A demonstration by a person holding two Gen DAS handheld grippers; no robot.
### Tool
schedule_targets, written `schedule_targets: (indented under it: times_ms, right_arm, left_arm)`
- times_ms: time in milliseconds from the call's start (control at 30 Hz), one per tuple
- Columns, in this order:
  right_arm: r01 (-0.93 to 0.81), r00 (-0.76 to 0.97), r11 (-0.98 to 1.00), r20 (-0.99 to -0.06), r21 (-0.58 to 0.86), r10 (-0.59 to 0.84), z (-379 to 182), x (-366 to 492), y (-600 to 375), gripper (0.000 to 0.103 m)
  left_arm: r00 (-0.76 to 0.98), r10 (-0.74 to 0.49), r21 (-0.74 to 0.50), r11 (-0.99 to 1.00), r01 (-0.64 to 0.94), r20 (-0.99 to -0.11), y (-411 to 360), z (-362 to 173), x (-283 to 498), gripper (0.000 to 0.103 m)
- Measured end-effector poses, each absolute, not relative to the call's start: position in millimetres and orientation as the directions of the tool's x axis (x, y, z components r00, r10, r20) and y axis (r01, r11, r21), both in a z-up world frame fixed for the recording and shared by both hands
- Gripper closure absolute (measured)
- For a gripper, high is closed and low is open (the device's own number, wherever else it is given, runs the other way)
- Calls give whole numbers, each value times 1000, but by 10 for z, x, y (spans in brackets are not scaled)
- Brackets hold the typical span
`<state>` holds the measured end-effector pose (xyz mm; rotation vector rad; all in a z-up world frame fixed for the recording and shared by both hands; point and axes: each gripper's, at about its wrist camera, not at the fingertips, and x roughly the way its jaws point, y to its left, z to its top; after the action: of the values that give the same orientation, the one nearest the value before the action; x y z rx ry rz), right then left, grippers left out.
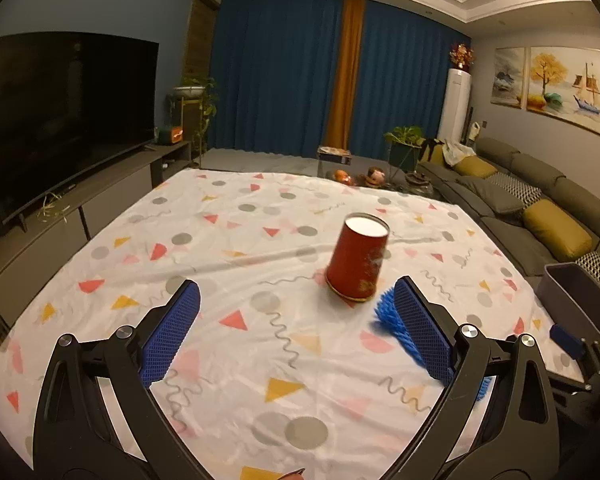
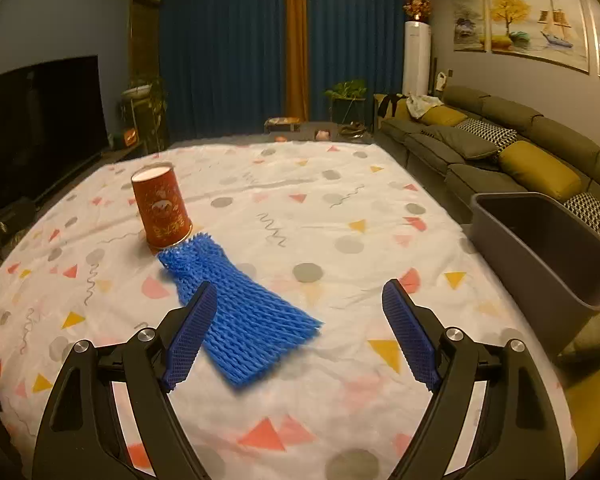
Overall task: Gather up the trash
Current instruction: 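Move both open tools back over the red cup and blue mesh sleeve, then grasp the red paper cup with the left tool while the right tool grasps the blue mesh sleeve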
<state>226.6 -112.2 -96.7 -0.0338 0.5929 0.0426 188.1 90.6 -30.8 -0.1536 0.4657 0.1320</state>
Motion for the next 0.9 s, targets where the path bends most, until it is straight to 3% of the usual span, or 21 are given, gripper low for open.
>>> schedule_targets:
  times_ms: [900]
  right_arm:
    - [-181,617,983,-780,-11,105,-1437,2925,-800,22]
  left_arm:
    - [882,77,-139,977,-159,-466,1042,-342,2183,7]
